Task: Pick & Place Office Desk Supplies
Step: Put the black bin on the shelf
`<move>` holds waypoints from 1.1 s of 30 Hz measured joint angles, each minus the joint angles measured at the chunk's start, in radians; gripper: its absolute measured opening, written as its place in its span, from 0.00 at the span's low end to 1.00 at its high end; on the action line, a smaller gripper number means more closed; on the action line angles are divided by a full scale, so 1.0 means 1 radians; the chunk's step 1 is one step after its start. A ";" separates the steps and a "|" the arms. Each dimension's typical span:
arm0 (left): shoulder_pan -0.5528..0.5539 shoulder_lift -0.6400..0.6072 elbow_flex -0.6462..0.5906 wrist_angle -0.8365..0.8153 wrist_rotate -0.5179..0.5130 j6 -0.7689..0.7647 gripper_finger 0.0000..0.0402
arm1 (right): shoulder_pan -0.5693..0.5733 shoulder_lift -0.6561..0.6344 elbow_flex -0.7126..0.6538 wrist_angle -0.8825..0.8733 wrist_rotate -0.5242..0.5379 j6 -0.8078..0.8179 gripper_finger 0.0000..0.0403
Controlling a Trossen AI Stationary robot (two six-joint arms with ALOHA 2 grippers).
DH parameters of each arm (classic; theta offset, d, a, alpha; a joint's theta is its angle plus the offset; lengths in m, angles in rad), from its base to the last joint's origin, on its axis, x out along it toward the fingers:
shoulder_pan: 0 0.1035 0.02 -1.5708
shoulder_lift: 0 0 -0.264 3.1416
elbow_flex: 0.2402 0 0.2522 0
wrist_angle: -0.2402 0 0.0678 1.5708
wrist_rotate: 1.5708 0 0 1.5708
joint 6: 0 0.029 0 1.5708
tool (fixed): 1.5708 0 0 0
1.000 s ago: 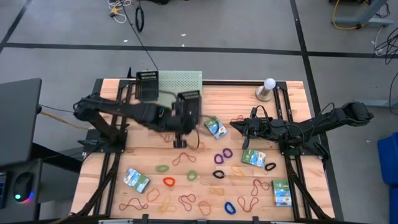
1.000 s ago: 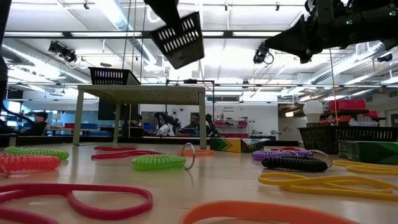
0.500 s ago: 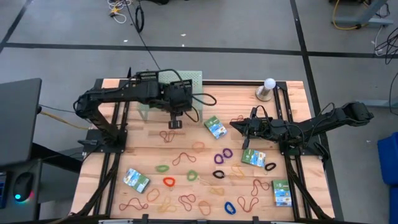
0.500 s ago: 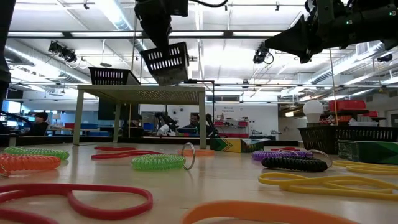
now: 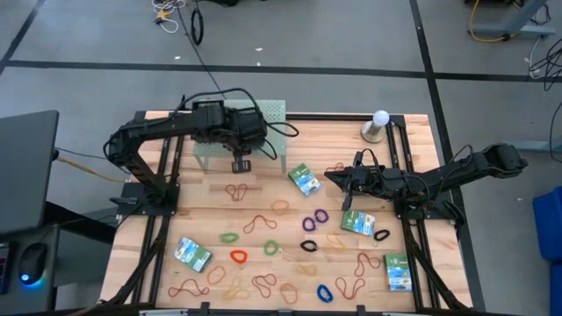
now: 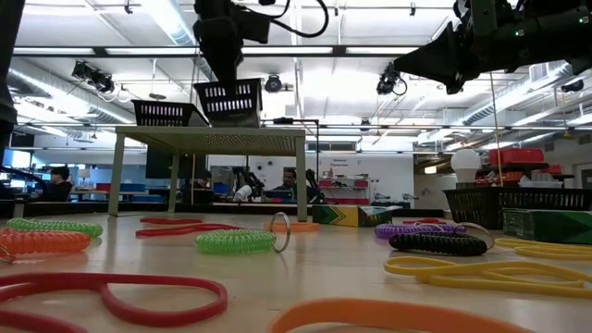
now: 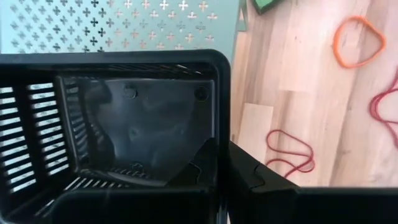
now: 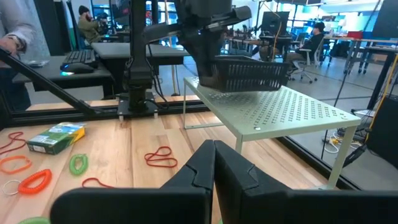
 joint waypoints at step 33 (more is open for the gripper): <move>0.100 -0.014 -0.035 0.019 -0.016 0.007 0.05 | 0.000 0.000 0.000 0.000 0.000 0.000 0.03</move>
